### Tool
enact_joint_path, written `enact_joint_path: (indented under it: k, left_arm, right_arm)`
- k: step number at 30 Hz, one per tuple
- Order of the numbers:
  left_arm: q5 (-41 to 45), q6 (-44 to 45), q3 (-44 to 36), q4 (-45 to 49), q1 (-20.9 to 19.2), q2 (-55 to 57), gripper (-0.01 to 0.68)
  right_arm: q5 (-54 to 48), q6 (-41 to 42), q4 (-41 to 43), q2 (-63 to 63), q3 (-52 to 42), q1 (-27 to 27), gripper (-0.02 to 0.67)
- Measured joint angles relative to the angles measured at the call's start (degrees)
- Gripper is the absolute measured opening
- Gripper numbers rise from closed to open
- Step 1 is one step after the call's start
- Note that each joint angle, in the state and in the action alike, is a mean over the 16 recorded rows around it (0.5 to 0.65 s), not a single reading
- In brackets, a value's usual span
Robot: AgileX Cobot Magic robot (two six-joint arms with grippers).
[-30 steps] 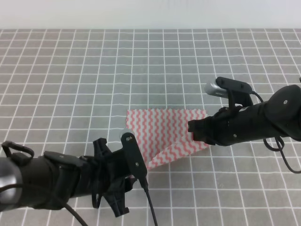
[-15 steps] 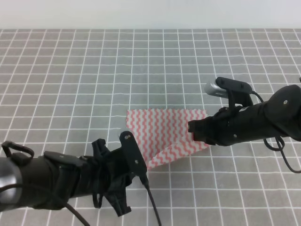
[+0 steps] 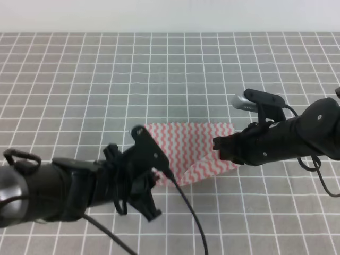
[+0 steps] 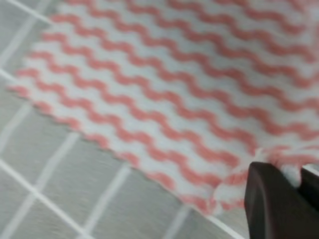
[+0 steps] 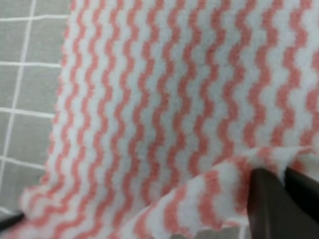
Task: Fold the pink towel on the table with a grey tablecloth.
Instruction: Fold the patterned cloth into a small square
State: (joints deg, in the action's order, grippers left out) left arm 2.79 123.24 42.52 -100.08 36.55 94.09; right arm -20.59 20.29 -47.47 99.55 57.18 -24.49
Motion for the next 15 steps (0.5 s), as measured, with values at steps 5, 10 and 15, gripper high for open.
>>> enact_joint_path:
  k: [5, 10, 15]
  left_arm:
    - [-1.1, -1.3, 2.9, 0.0, -1.2, 1.4, -0.001]
    - [-1.3, -1.9, 5.9, 0.0, -2.3, 3.3, -0.001]
    - [-1.4, -2.3, 9.0, 0.0, -3.3, 6.0, -0.001]
  right_arm:
    - [1.3, -0.4, -0.4, 0.7, 0.0, 0.0, -0.015]
    - [2.5, -0.5, -1.0, 1.8, 0.4, 0.4, -0.015]
    - [2.9, -0.5, -1.4, 2.9, 1.4, 1.0, -0.015]
